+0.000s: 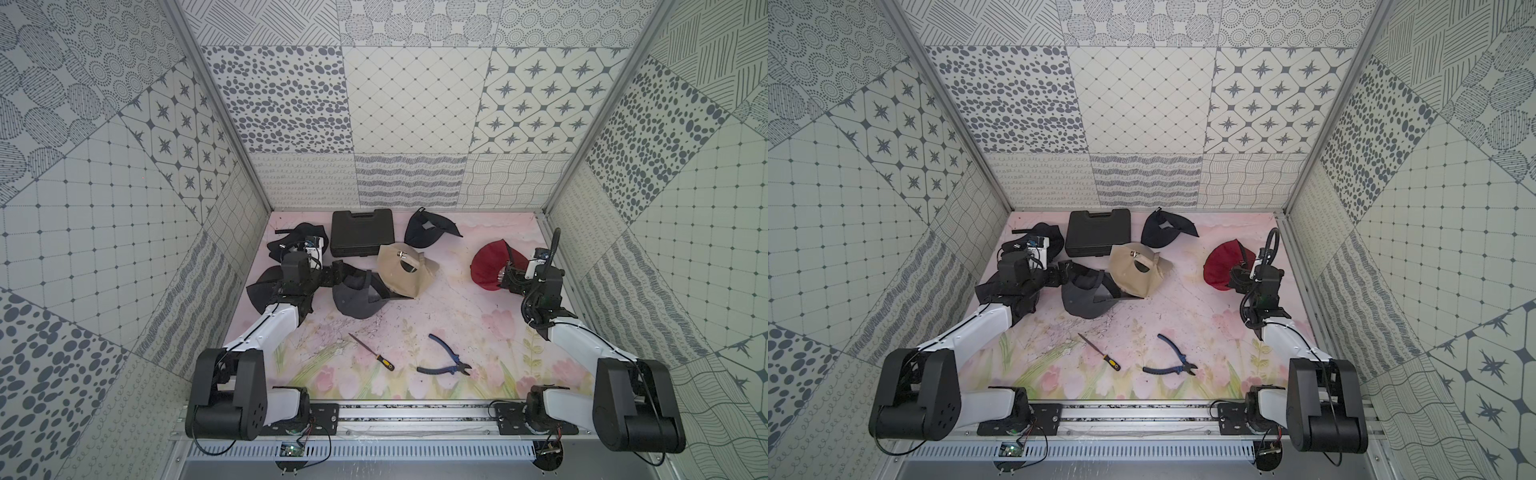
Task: Open the adjustable buckle of the baseball cap
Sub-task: Reset both arms
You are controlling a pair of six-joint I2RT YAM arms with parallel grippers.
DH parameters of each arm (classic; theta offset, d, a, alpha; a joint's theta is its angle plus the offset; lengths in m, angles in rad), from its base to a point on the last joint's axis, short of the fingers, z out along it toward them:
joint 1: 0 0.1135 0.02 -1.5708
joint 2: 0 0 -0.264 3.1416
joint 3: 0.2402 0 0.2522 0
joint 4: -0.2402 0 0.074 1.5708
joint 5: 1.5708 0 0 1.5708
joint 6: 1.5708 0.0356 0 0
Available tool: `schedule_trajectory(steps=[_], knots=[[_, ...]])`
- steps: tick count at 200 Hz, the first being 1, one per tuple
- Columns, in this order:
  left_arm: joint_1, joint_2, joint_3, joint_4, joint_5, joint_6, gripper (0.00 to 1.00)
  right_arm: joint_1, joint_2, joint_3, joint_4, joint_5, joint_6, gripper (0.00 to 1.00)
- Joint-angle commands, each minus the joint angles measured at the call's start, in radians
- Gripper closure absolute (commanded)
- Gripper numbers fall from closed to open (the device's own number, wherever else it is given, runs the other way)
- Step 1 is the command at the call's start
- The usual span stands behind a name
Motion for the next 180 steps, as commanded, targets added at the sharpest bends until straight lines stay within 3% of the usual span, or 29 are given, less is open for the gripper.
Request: schedule_trajectory(steps=[1, 41, 75, 125, 140, 150, 180], knots=[[0.061, 0.084, -0.011, 0.11, -0.098, 0.016, 0.19, 0.015, 0.042, -0.021, 0.131, 0.004, -0.052, 0.02], [0.118, 0.058, -0.047, 0.033, -0.128, 0.04, 0.2, 0.042, 0.097, -0.047, 0.265, -0.016, -0.099, 0.02], [0.172, 0.091, -0.173, 0.276, -0.105, -0.04, 0.24, 0.045, 0.193, -0.046, 0.356, -0.043, -0.08, 0.02], [0.186, 0.083, -0.219, 0.375, -0.063, -0.046, 0.26, 0.076, 0.279, -0.002, 0.365, -0.037, -0.109, 0.02], [0.184, 0.16, -0.284, 0.607, -0.049, -0.054, 0.25, 0.076, 0.271, -0.006, 0.359, -0.032, -0.11, 0.02], [0.166, 0.128, -0.244, 0.468, -0.076, -0.043, 0.25, 0.079, 0.267, -0.024, 0.387, -0.022, -0.109, 0.02], [0.102, 0.207, -0.206, 0.483, -0.108, 0.027, 0.21, 0.085, 0.321, -0.122, 0.628, -0.028, -0.119, 0.02]])
